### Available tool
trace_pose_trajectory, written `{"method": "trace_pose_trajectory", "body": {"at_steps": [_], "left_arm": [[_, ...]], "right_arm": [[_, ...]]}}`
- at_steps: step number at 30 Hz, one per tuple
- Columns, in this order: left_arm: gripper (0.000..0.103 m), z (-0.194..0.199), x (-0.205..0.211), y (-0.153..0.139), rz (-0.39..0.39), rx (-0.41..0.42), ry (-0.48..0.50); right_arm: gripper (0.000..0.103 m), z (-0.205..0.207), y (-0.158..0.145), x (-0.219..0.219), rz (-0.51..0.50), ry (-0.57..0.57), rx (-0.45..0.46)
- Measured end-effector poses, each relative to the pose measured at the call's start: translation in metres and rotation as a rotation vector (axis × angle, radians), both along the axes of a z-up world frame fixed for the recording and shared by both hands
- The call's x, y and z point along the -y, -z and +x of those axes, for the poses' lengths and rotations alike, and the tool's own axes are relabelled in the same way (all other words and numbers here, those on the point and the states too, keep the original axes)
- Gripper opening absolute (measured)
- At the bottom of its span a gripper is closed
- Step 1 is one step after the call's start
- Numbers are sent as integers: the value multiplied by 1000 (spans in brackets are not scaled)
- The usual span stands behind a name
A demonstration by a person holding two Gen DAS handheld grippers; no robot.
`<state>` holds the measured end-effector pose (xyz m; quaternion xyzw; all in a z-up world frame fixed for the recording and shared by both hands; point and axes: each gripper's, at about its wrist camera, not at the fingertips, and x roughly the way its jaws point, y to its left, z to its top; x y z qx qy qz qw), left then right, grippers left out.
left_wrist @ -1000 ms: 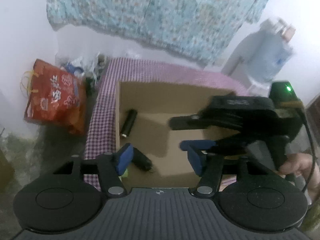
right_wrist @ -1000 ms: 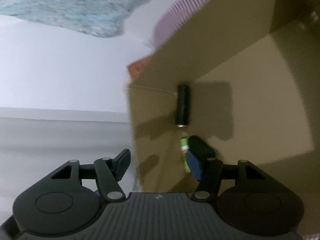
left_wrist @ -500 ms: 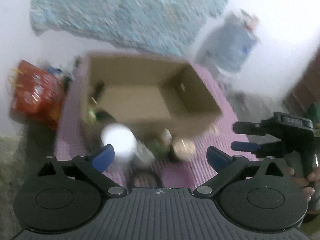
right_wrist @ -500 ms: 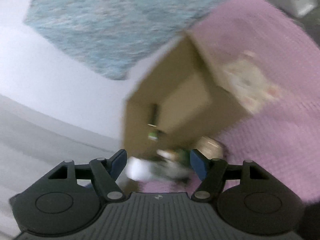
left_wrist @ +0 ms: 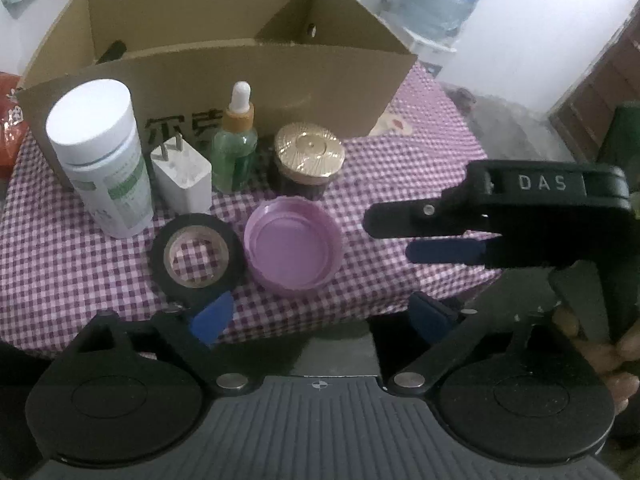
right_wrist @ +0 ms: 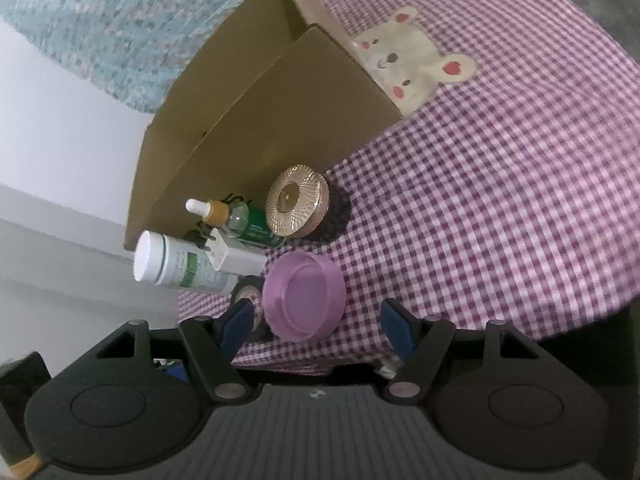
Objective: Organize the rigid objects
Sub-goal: 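Move the right gripper to the pink bowl and grip its rim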
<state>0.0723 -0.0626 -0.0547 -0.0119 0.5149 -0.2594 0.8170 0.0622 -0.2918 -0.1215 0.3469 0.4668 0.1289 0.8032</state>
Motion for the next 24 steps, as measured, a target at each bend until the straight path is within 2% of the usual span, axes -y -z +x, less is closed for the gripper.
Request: {"method": "trace_pose_trajectory", "body": {"at_steps": [10,12,14,18,23,24], "left_arm": [[67,2,5,9,-8,-11,22],[61,3,4,10,-13,-19,24],[58,5,4,11,-19,-20,27],[53,7,4,11,-27,-22,31],[48,14,2,14,-23,-40,19],[48,15,1,15,-19,-42,17]], "right_arm": [[73,13,6,-14,-111,-64,68],[70,16,7,-18,-132,-84,82],[61,20,8,-21,-149,-103,89],[54,24,7,-28,-185,-134,101],[29,30,15,-37,-227,-175,92],[28,31,16,-39,-235,-184,89]]}}
